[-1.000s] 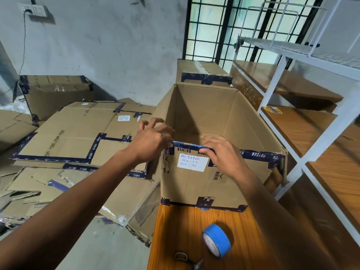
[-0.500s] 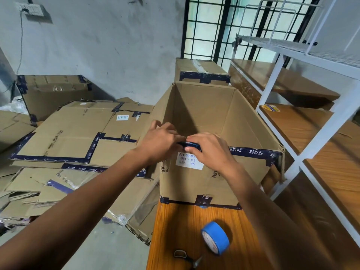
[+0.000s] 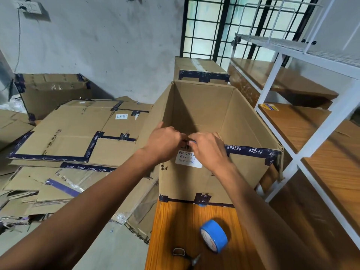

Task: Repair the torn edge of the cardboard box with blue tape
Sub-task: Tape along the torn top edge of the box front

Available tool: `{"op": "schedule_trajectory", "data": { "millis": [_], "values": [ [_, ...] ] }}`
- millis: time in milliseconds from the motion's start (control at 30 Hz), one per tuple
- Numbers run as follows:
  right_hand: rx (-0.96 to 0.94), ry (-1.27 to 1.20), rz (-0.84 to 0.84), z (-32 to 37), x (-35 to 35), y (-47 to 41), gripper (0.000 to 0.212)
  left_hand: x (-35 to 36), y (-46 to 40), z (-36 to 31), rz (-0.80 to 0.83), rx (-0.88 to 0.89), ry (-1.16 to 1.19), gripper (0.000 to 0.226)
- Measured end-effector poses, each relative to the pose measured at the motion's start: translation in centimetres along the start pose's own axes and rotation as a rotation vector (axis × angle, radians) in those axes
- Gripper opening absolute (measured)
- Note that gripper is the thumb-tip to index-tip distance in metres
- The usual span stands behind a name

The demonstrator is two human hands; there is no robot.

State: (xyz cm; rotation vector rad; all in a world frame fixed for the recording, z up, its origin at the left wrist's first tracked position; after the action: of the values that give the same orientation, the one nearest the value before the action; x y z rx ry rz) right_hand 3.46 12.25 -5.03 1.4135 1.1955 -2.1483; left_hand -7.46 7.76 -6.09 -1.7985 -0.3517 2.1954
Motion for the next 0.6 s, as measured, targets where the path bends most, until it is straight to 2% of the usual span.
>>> {"op": "schedule_trajectory", "data": {
  "millis": [100,267,400,600],
  "values": [
    [-0.004,0.135,-0.024,-0.4,0.0,1.1,0.013,-0.1,-0.3,-1.4,-0.005,0.009,-0.053,0.036],
    [-0.004,0.130,-0.037,-1.0,0.0,1.6,0.009,-0.2,-1.0,-2.5,0.073,-0.005,-0.121,0.026],
    [0.018,0.072,0.012,-0.9,0.4,1.1,0.015,-0.3,-0.7,-2.0,0.095,0.003,-0.094,0.022],
    [-0.009,0.140,0.042,-0.6,-0.1,1.0,0.017,0.0,-0.4,-1.5,-0.019,0.030,-0.033,0.034]
  ]
}}
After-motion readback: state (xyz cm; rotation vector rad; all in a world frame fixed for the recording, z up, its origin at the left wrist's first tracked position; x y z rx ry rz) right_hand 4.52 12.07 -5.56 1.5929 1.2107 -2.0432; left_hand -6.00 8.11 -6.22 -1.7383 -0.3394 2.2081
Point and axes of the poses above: each hand's wrist, its own y-axis away from the middle knuckle, its own x-axis out of the palm, z = x × y, the point moved 9 cm from there along -y, towards the middle knuckle, and after that the axes turned 5 degrees about x, right-handed, at the moved point
